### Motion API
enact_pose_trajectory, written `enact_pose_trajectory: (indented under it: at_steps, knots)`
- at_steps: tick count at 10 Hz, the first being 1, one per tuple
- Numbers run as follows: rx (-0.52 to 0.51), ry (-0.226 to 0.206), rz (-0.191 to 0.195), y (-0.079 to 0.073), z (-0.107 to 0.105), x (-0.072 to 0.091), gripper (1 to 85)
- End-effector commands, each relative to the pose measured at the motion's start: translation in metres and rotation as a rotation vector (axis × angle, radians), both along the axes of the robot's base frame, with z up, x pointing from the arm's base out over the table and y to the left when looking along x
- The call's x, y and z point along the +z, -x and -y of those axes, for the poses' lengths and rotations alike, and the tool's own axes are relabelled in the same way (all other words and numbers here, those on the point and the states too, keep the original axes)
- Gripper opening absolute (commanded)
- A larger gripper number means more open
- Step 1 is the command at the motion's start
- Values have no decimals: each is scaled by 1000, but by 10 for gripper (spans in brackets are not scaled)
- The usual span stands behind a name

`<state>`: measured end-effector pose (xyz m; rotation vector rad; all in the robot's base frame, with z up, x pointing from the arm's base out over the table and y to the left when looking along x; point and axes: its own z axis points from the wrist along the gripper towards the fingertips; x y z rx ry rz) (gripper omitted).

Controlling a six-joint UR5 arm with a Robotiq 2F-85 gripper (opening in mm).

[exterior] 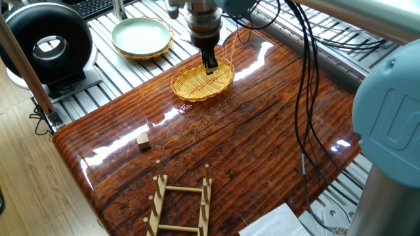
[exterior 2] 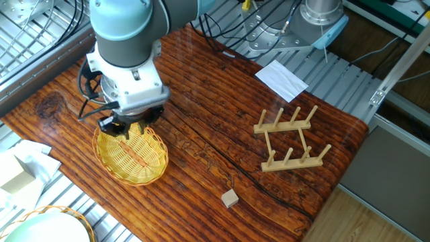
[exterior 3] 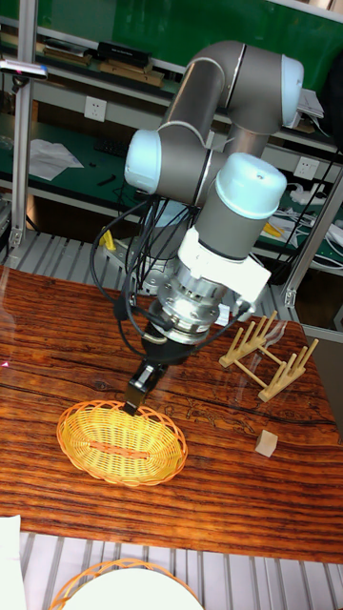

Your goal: Put the dish on the dish rack

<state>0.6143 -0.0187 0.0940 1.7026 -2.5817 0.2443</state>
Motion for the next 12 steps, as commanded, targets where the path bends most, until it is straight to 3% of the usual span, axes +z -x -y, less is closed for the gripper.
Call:
enact_pose_trajectory:
  at_steps: [1, 3, 7, 11, 12]
  knots:
    - [222, -57, -102, 18, -18, 1, 367]
    - [316, -67, -123, 20, -20, 1, 383]
    - [321, -68, -123, 20, -21, 1, 383]
    - [329, 1, -144, 22, -3, 3, 393]
    - [332, 0, -152, 26, -1, 1, 400]
